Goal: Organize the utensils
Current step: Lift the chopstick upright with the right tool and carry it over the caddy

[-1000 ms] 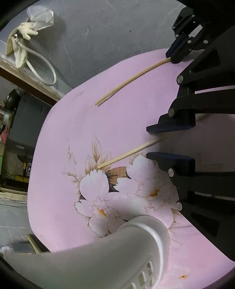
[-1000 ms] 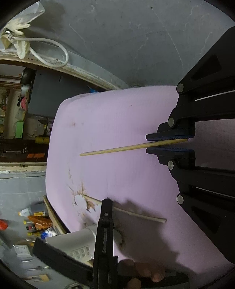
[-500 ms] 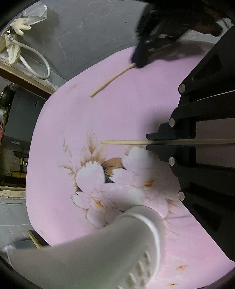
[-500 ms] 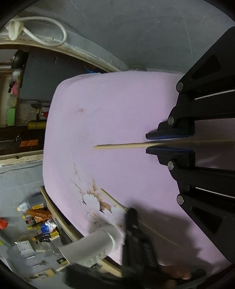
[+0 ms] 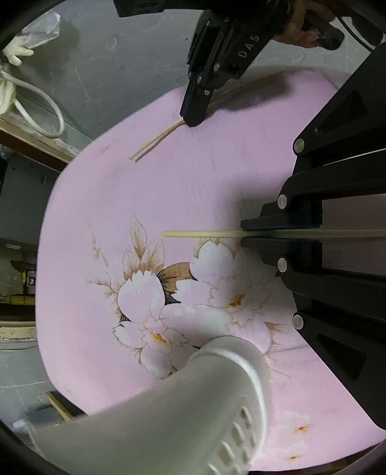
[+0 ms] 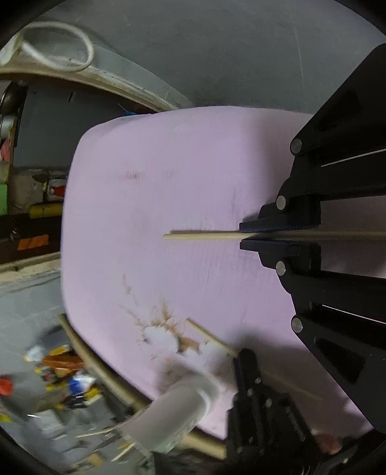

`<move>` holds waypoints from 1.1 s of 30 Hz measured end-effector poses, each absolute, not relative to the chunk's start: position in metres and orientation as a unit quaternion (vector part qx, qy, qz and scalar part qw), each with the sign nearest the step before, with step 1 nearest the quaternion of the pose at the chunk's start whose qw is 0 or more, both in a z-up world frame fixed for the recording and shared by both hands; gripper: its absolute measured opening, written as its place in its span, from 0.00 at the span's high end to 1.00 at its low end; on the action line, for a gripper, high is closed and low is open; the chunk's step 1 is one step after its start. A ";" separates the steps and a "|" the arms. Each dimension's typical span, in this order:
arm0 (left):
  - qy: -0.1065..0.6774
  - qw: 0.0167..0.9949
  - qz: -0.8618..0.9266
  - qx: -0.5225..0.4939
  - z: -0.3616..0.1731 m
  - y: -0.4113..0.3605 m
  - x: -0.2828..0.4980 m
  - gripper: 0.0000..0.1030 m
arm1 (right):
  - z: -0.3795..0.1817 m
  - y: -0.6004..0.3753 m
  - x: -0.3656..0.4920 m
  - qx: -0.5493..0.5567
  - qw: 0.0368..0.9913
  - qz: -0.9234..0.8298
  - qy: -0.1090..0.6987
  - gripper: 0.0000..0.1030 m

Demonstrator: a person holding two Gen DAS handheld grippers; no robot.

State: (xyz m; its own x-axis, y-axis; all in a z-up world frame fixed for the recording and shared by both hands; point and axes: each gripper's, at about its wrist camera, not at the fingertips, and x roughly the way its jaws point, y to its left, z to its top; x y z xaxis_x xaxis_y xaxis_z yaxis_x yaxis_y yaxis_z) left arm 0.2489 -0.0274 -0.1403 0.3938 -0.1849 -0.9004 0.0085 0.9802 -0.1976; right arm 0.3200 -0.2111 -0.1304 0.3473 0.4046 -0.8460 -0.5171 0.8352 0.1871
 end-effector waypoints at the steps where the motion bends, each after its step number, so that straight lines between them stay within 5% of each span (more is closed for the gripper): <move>1: 0.540 0.835 -0.061 -0.090 -0.137 -0.027 0.245 0.98 | -0.127 -0.216 0.317 -0.039 0.823 0.286 0.489 0.97; 21: 0.280 0.947 -0.071 -0.140 -0.024 0.025 0.161 0.98 | -0.016 -0.187 0.246 0.088 0.903 0.333 0.255 0.97; 33: 0.173 0.966 -0.008 -0.191 0.027 0.149 0.181 0.98 | 0.026 -0.103 0.264 0.175 0.883 0.400 0.172 0.97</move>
